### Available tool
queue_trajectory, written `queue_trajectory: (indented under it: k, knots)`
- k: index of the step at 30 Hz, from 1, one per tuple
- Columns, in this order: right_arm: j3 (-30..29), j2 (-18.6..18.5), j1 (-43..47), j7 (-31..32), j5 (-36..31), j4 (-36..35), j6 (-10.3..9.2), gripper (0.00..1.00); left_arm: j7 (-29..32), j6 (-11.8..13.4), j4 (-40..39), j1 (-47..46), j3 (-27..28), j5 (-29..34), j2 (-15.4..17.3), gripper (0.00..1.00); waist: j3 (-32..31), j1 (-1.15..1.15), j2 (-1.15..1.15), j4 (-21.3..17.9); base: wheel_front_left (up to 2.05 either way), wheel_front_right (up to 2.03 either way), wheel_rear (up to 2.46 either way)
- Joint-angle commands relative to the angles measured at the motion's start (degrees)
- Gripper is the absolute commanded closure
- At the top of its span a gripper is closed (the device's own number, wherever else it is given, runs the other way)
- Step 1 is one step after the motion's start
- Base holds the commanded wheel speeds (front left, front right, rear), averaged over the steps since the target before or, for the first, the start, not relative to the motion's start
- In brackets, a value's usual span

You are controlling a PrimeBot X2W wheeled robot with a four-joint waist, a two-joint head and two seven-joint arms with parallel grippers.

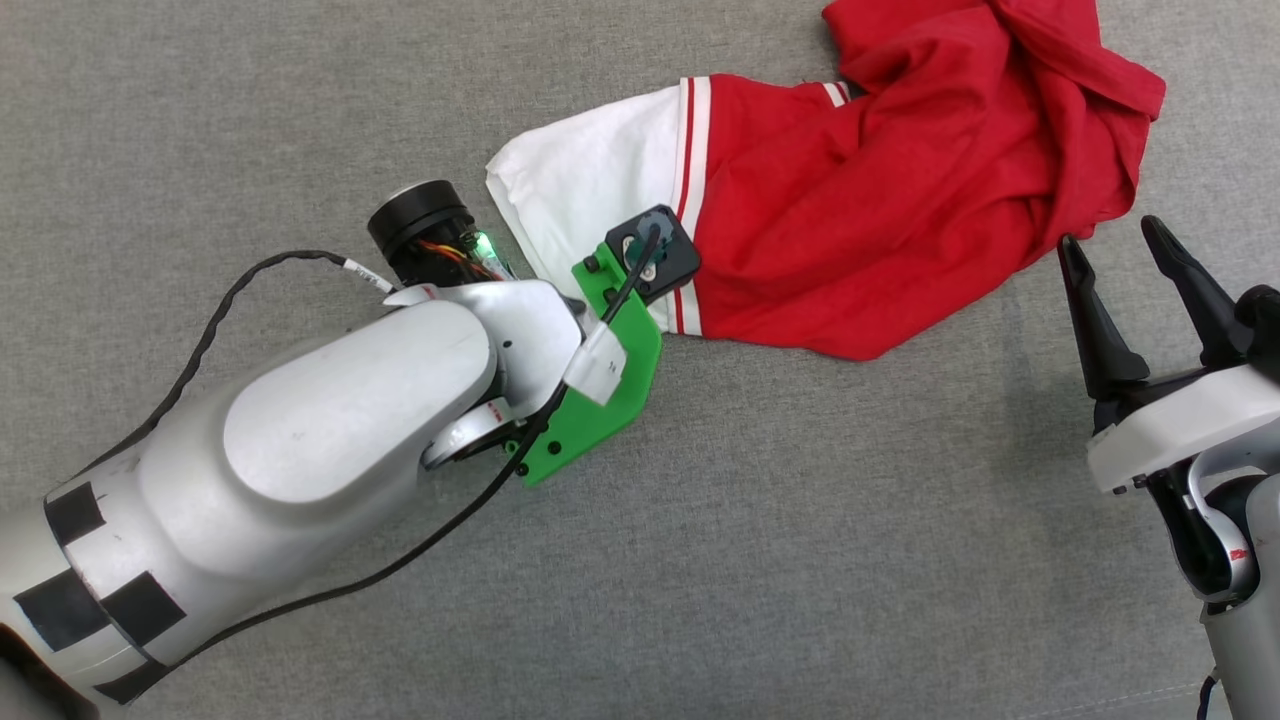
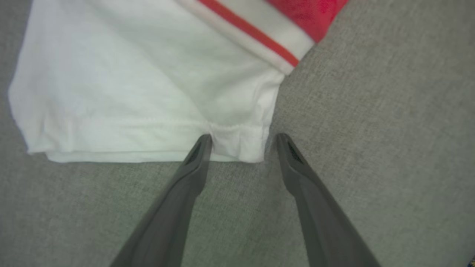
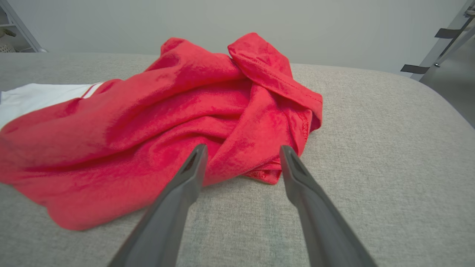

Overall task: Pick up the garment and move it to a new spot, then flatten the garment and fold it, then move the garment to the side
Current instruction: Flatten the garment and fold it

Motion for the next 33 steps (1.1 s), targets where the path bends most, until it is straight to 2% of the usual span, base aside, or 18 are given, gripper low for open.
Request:
queue_trajectory:
  k: [1, 4, 7, 17, 21, 24, 25, 26, 27, 28, 33]
  knots:
    - [0.1, -0.2, -0.9, -0.5, 0.3, 0.4, -0.04, 0.0, -0.2, -0.2, 1.4, 3.9, -2.1, 0.5, 1.2, 1.0, -0.8, 0.0, 0.0, 0.4, 0.0, 0.0, 0.0]
    - [-0.1, -0.5, -0.3, -0.6, 0.4, 1.0, -0.04, 0.0, -4.3, -0.2, 1.8, 2.7, -2.1, -0.8, 2.4, 1.0, -2.4, 0.0, 0.0, 1.3, 0.0, 0.0, 0.0]
    - [-0.6, -0.8, 0.7, -0.7, 0.6, 1.3, -0.04, 0.0, -8.4, -0.2, 2.0, 1.2, -2.1, -2.2, 5.1, 1.0, -4.4, 0.0, 0.0, 2.3, 0.0, 0.0, 0.0]
    - [-1.9, -1.3, 4.3, 0.4, 1.5, 0.6, -0.04, 0.0, -13.2, -0.2, 4.3, 5.1, -2.1, -3.9, 15.5, 1.0, -8.3, 0.0, 0.0, 4.9, 0.0, 0.0, 0.0]
    - [-1.8, -1.5, 4.9, 1.2, 1.8, 0.1, -0.04, 0.0, -15.4, -0.2, 7.5, 8.5, -2.1, -6.4, 16.7, 1.0, -8.3, 0.0, 0.0, 5.3, 0.0, 0.0, 0.0]
    - [-1.8, -1.7, 5.2, 1.8, 2.0, -0.3, -0.04, 0.0, -18.1, -0.2, 10.1, 10.1, -1.9, -6.9, 16.1, 1.0, -8.2, 0.0, 0.0, 5.5, 0.0, 0.0, 0.0]
    - [-1.7, -1.9, 5.3, 2.1, 2.0, -0.4, -0.04, 0.0, -19.7, -0.2, 11.2, 10.5, -1.5, -7.1, 15.4, 0.26, -8.5, 0.0, 0.0, 5.7, 0.0, 0.0, 0.0]
    - [-1.8, -2.1, 5.3, 2.2, 2.0, -0.6, -0.04, 0.0, -21.4, 0.0, 11.9, 10.8, -1.2, -7.0, 14.8, 0.0, -8.7, 0.0, 0.0, 5.8, 0.0, 0.0, 0.0]
    - [-1.9, -2.4, 5.2, 2.3, 1.9, -0.9, -0.04, 0.0, -23.8, 0.5, 12.7, 11.1, -0.5, -7.0, 14.0, 0.0, -9.1, 0.0, 0.0, 6.0, 0.0, 0.0, 0.0]
    - [-2.0, -3.5, 4.9, 2.7, 1.6, -1.8, -0.04, 0.0, -31.2, 2.4, 13.6, 11.4, 0.9, -4.8, 12.0, 0.0, -10.7, 0.0, 0.0, 6.8, 0.0, 0.0, 0.0]
    - [-2.2, -6.0, 3.2, 4.4, 1.4, -4.8, -0.04, 0.0, -45.5, 8.0, 13.5, 13.6, 4.9, -3.1, 8.6, 0.0, -13.5, 0.0, 0.0, 8.7, 0.0, 0.0, 0.0]
